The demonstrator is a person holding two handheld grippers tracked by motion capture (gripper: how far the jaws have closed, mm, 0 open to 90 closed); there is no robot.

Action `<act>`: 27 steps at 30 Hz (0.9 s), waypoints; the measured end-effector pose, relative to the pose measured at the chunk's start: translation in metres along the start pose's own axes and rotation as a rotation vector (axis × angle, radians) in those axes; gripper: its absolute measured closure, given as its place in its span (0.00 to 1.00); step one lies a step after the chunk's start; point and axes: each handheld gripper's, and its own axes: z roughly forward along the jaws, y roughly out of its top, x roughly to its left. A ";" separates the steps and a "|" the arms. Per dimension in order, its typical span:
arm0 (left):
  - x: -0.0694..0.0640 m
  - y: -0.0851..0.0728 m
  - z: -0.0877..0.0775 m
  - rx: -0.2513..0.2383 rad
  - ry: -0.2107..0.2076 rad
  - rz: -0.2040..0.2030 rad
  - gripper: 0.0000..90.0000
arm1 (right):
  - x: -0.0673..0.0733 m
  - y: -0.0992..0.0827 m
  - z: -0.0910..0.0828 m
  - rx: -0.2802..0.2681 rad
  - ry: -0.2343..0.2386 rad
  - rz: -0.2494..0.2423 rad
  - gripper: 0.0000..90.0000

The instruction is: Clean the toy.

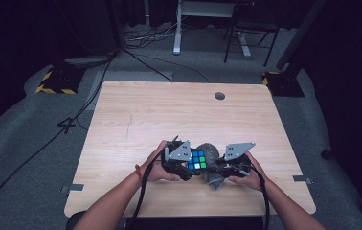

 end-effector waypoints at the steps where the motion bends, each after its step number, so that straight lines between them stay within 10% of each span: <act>1: 0.001 -0.002 0.002 0.010 0.001 -0.004 0.37 | 0.000 0.001 -0.004 -0.037 0.013 0.007 0.81; 6: -0.004 -0.003 0.010 0.038 -0.019 0.011 0.37 | 0.001 0.009 -0.023 -0.148 0.010 0.010 0.81; 27: -0.005 0.006 0.000 -0.032 -0.024 -0.002 0.37 | -0.003 -0.005 0.005 0.038 0.039 0.057 0.81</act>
